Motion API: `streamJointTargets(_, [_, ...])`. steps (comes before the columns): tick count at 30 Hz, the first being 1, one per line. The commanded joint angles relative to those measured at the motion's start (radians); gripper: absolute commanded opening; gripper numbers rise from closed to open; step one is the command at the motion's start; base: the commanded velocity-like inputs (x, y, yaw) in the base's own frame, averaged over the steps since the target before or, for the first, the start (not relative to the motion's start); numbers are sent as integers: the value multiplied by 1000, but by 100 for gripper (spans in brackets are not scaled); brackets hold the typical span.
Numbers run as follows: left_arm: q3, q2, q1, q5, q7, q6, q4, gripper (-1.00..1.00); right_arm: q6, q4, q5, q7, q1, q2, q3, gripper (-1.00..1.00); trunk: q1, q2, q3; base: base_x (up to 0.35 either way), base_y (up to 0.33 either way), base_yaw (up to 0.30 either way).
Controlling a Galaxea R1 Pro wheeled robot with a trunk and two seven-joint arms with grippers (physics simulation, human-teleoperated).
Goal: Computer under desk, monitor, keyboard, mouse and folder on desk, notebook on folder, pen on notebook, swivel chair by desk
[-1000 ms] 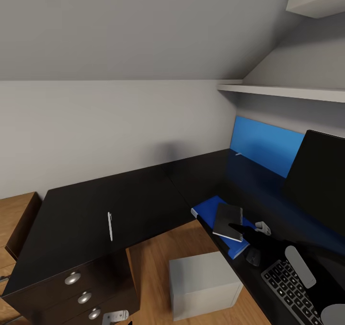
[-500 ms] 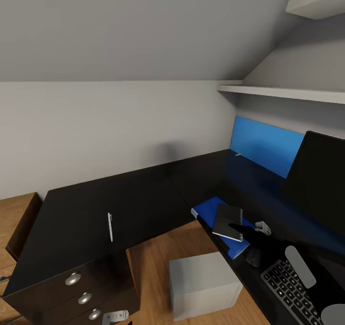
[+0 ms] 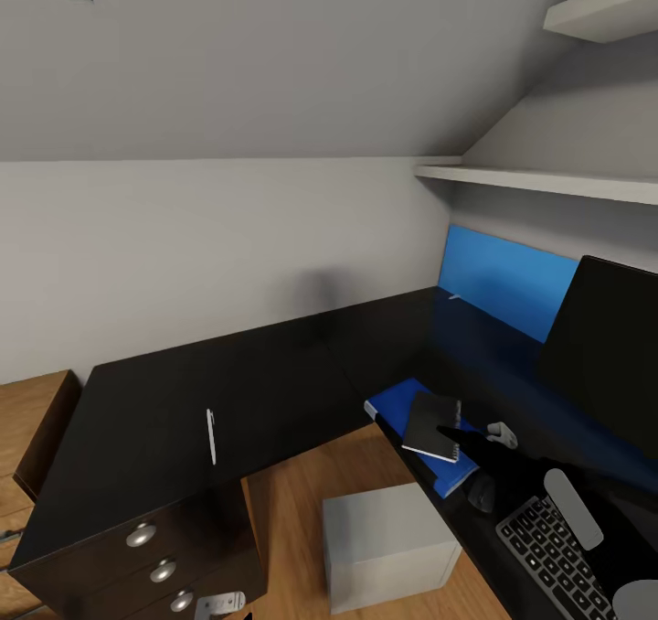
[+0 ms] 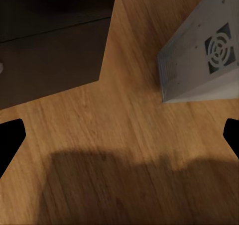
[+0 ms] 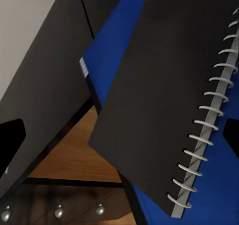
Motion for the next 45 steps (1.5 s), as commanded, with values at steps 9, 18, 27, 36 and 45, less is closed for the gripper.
streamJointTargets(9, [8, -1, 0, -5, -8, -1, -3, 100, 8, 0, -4, 1, -1, 0, -4, 100, 0, -1, -1, 0, 0, 0])
streamJointTargets(18, [8, -1, 0, -5, -8, -1, -3, 100, 6, 0, -7, 1, -1, -7, -30, 100, 0, -1, -1, 0, 0, 0])
streamJointTargets(27, [8, -1, 0, -5, -7, -1, -3, 100, 7, -12, -8, 6, -1, -7, -40, 100, 0, -1, -1, 0, 0, 0])
streamJointTargets(36, [8, -1, 0, -5, -7, -1, -3, 100, 13, -41, -11, 56, -1, -2, -43, 100, 0, -1, -1, 0, 0, 74])
streamJointTargets(45, [8, -1, 0, -5, -6, 0, -3, 100, 14, -46, -11, 62, -1, 0, -42, 100, 0, -1, -1, 0, 0, 255])
